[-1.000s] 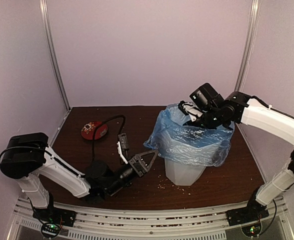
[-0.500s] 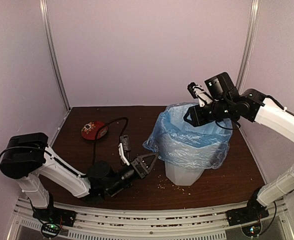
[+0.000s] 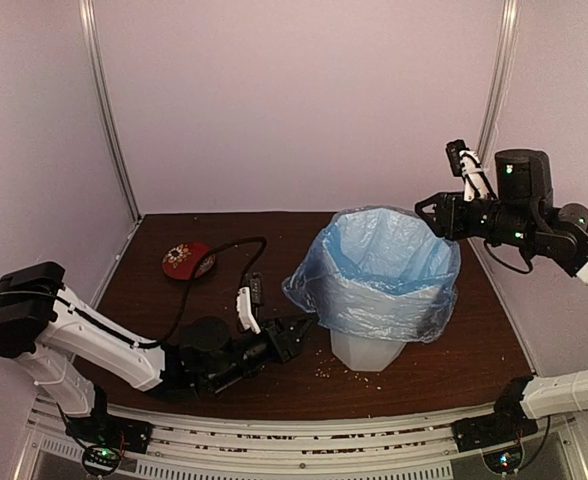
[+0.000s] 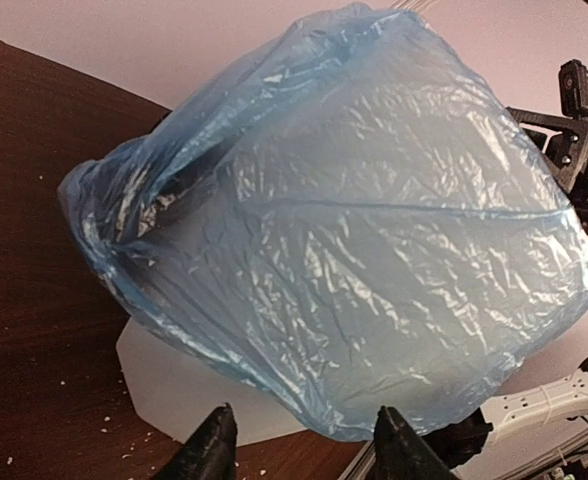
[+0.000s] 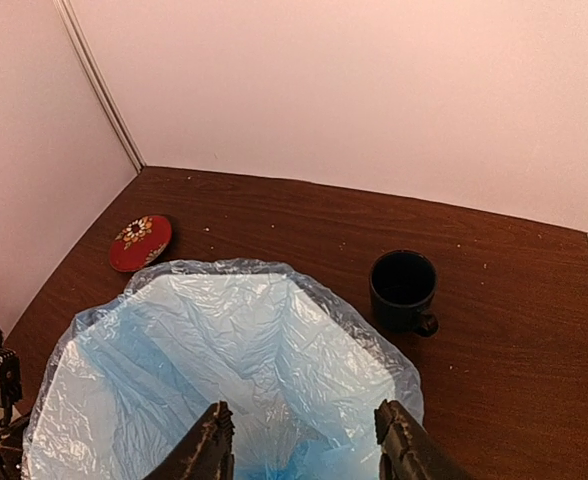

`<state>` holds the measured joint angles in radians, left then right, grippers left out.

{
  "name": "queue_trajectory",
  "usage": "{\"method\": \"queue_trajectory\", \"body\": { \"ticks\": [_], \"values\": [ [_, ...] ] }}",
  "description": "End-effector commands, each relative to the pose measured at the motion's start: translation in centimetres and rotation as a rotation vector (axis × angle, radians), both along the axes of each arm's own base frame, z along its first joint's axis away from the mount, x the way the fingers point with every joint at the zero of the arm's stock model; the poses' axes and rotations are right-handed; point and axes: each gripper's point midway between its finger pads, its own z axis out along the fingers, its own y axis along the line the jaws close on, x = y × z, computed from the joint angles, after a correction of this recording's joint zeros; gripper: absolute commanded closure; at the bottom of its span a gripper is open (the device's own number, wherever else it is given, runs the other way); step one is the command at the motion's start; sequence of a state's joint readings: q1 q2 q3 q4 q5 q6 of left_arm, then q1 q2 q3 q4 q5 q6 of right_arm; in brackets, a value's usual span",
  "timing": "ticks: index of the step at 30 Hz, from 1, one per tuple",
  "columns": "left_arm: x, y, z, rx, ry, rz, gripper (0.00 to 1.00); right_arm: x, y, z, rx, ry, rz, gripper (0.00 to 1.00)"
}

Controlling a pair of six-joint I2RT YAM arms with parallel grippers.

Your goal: Put the trash bags into the trash bin

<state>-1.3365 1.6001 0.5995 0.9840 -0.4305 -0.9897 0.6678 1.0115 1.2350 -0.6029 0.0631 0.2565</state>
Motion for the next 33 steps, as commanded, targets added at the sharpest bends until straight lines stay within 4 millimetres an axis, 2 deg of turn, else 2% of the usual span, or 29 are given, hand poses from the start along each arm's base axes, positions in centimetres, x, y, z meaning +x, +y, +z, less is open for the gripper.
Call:
{"method": "queue_trajectory", "body": {
  "ticks": [1, 6, 10, 13, 16, 21, 23, 28, 30, 33],
  "values": [
    [-0.9, 1.0, -1.2, 0.112, 0.018, 0.024, 0.47, -0.9, -2.0, -0.5, 0.016, 0.002, -0.062, 0.50],
    [-2.9, 2.6, -1.9, 0.268, -0.001, 0.034, 0.42, -2.3, -1.9, -3.7, 0.045, 0.064, -0.028, 0.49],
    [-4.0, 3.8, -0.3, 0.331, -0.029, 0.067, 0.42, -2.7, -0.8, -7.3, 0.044, 0.151, 0.017, 0.48],
    [-4.9, 4.5, 1.2, 0.334, -0.050, 0.068, 0.42, -3.0, -0.4, -8.6, 0.064, 0.175, 0.033, 0.48],
    [-5.6, 4.9, 2.3, 0.321, -0.062, 0.059, 0.42, -3.1, -0.7, -7.5, 0.077, 0.153, 0.024, 0.48],
    [-6.1, 5.6, 4.4, 0.362, -0.105, 0.038, 0.42, -3.8, -2.7, -2.2, 0.099, 0.046, -0.019, 0.47],
    [-6.0, 6.2, 5.4, 0.395, -0.129, 0.040, 0.38, -4.1, -3.1, -1.1, 0.102, 0.024, -0.026, 0.46],
    [-5.1, 8.4, 7.6, 0.535, -0.209, 0.093, 0.24, -4.1, -5.2, -1.1, 0.067, -0.019, -0.110, 0.43],
    [-4.4, 9.8, 9.0, 0.609, -0.246, 0.144, 0.20, -4.1, -6.4, -0.7, 0.084, -0.060, -0.162, 0.42],
    [-2.9, 12.4, 10.1, 0.729, -0.282, 0.232, 0.13, -4.1, -8.8, -0.5, 0.119, -0.112, -0.286, 0.42]
  ]
}}
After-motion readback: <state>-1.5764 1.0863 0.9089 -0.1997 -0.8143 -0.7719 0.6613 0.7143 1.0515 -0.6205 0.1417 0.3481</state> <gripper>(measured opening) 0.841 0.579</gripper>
